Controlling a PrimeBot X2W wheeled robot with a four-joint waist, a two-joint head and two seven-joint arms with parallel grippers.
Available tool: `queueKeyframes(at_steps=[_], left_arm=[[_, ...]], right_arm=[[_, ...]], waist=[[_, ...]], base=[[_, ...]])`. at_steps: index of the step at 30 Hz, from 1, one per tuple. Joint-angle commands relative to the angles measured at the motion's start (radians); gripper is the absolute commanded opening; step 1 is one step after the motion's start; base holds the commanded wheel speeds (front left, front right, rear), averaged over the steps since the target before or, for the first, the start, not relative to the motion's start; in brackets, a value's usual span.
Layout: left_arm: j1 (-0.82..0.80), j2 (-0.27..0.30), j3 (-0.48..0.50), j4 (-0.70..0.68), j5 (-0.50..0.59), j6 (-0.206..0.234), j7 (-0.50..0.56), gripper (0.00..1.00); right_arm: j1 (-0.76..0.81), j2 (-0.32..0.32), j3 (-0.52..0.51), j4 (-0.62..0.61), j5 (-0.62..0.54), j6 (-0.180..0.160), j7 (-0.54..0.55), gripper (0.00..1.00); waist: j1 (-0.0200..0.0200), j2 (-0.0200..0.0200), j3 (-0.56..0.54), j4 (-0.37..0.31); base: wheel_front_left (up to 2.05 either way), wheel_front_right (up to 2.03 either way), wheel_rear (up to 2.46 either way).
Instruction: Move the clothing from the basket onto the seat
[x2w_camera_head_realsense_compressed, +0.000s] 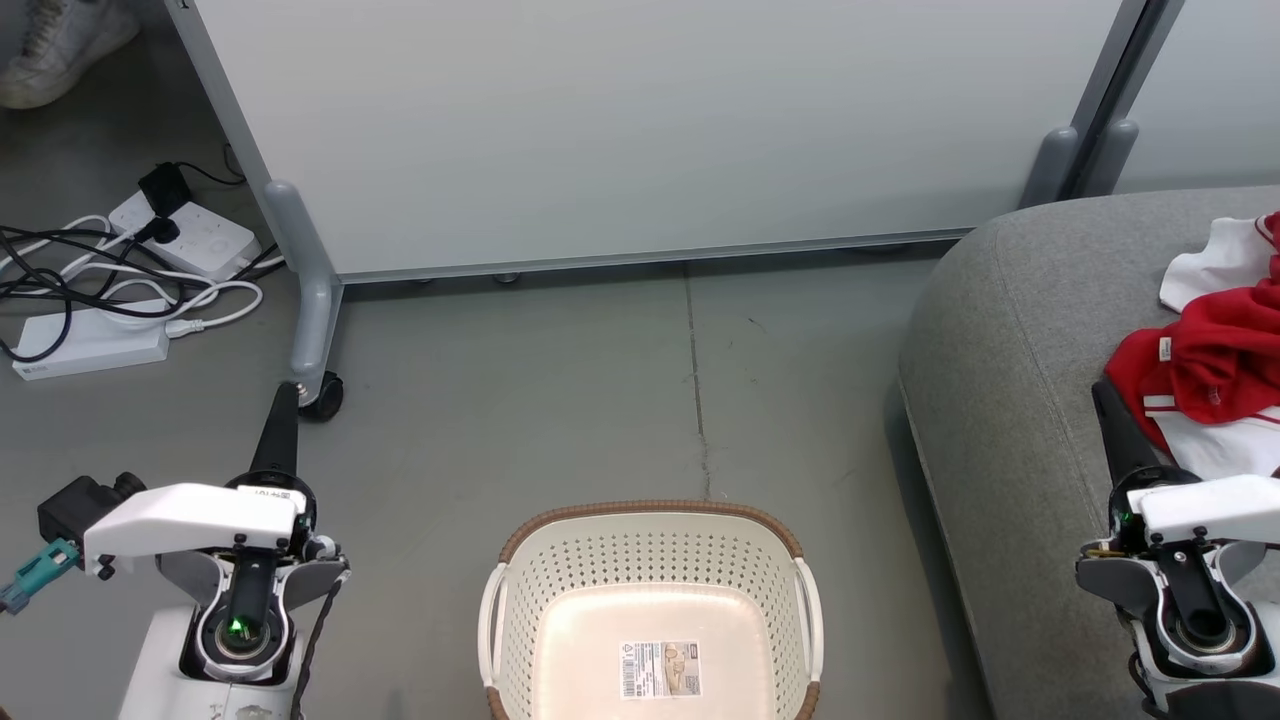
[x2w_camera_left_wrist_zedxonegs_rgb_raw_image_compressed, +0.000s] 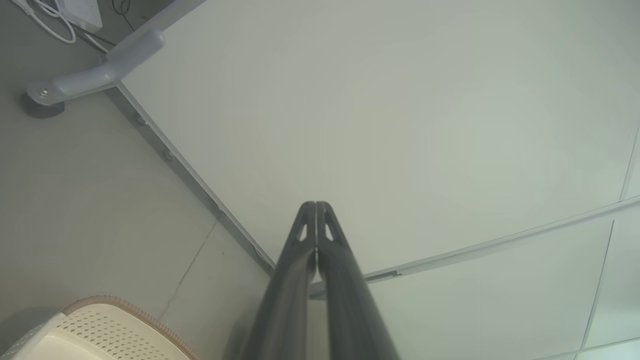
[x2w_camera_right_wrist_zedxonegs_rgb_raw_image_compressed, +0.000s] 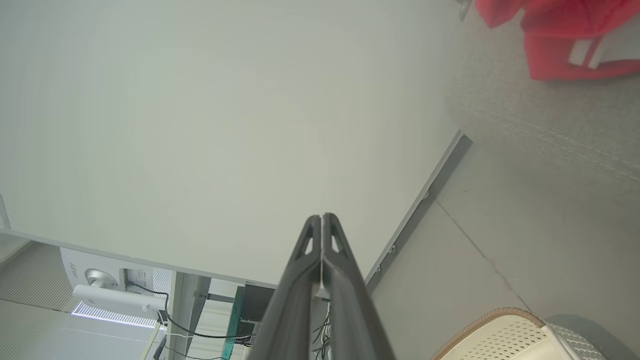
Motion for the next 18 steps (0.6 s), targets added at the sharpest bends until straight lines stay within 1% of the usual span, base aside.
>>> queueKeyframes(at_steps=[1,18], left_arm=[[-0.029,0.000,0.012,0.002,-0.019,-0.009,0.006,0.00],[-0.076,-0.023,0.051,0.053,-0.122,-0.043,0.037,0.00]], right_arm=[[-0.020,-0.008,-0.009,0.005,0.021,0.002,0.005,0.00],[-0.062,-0.009,-0.028,0.062,0.147,0.002,0.017,0.00]], waist=[[0.0000,0.0000,0.000,0.000],[0.0000,0.0000,-0.003,0.003]], base=[[0.00,0.00,0.00],[0.00,0.00,0.00]])
